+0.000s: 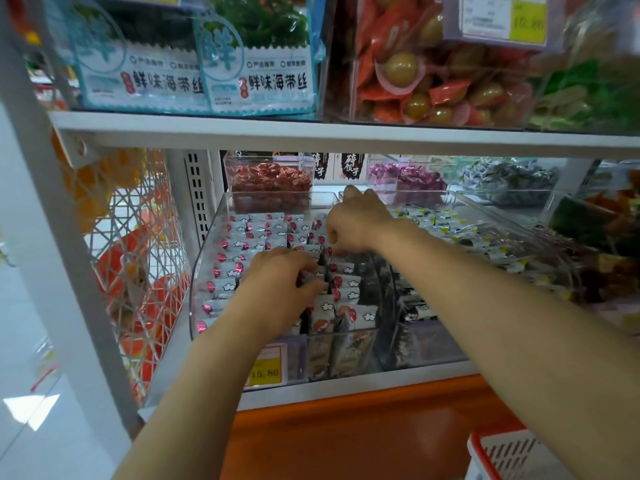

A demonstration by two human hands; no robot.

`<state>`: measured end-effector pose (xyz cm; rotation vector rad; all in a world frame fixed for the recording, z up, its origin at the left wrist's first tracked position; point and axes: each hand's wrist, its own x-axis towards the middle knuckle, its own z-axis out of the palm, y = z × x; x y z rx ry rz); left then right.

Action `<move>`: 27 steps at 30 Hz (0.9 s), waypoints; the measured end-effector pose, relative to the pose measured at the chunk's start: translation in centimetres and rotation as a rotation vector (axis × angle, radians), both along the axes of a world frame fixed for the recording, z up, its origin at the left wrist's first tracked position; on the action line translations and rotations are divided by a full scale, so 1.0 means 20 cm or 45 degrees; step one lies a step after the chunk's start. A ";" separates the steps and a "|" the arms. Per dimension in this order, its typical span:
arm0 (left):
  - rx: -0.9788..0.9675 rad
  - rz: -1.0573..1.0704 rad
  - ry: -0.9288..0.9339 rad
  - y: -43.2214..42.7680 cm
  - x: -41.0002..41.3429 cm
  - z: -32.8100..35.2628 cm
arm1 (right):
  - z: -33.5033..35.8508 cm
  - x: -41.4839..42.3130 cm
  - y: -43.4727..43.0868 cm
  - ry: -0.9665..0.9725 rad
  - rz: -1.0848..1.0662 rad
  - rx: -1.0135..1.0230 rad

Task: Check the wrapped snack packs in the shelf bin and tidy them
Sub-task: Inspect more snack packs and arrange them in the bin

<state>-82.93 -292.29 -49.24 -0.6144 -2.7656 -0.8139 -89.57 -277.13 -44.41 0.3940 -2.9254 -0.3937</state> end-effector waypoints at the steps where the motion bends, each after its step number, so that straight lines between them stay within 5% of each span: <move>1: -0.003 0.006 0.002 0.00 0.00 0.00 | 0.00 0.00 -0.01 0.009 0.001 0.019; 5: 0.009 0.015 0.004 -0.01 0.00 0.00 | 0.03 0.04 0.01 0.059 -0.009 -0.086; 15: 0.365 0.152 0.080 -0.02 0.04 0.04 | 0.05 0.32 0.16 0.699 -0.017 -1.198; 20: 0.612 0.084 -0.081 0.02 0.08 0.05 | -0.05 0.48 0.15 0.616 -0.082 -1.650; 27: 1.029 0.052 -0.376 0.02 0.09 0.06 | -0.15 0.63 0.12 0.194 0.003 -2.496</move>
